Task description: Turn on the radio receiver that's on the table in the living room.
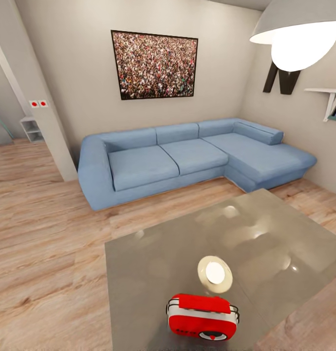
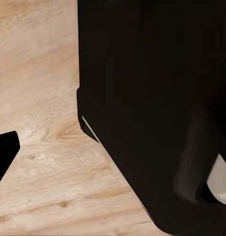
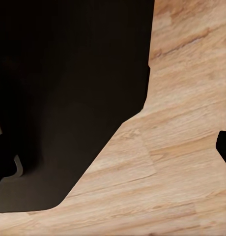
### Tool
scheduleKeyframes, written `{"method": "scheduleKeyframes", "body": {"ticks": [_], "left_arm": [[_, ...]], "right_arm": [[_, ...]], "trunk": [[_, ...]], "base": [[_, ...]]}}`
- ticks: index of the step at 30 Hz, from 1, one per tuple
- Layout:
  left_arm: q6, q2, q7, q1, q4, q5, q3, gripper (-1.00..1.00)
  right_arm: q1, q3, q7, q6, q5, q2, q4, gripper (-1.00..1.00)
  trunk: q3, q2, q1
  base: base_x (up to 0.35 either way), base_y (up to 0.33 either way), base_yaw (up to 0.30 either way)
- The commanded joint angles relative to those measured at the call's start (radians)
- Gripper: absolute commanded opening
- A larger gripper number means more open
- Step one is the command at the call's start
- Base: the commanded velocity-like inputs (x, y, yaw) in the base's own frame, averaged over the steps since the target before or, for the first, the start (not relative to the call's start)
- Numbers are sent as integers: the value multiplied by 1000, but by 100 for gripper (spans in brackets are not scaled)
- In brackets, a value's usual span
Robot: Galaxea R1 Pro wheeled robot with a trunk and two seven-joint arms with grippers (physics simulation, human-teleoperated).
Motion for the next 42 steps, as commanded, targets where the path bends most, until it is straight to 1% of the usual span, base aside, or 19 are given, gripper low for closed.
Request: {"method": "scheduleKeyframes", "body": {"ticks": [1, 42], "left_arm": [[0, 0, 0, 0, 0, 0, 0, 100], [-1, 0, 0, 0, 0, 0, 0, 100]], "right_arm": [[0, 0, 0, 0, 0, 0, 0, 100], [0, 0, 0, 0, 0, 1, 0, 100]], "trunk": [[-2, 0, 0], [-67, 0, 0]], "base": [[0, 0, 0], [0, 0, 0]]}}
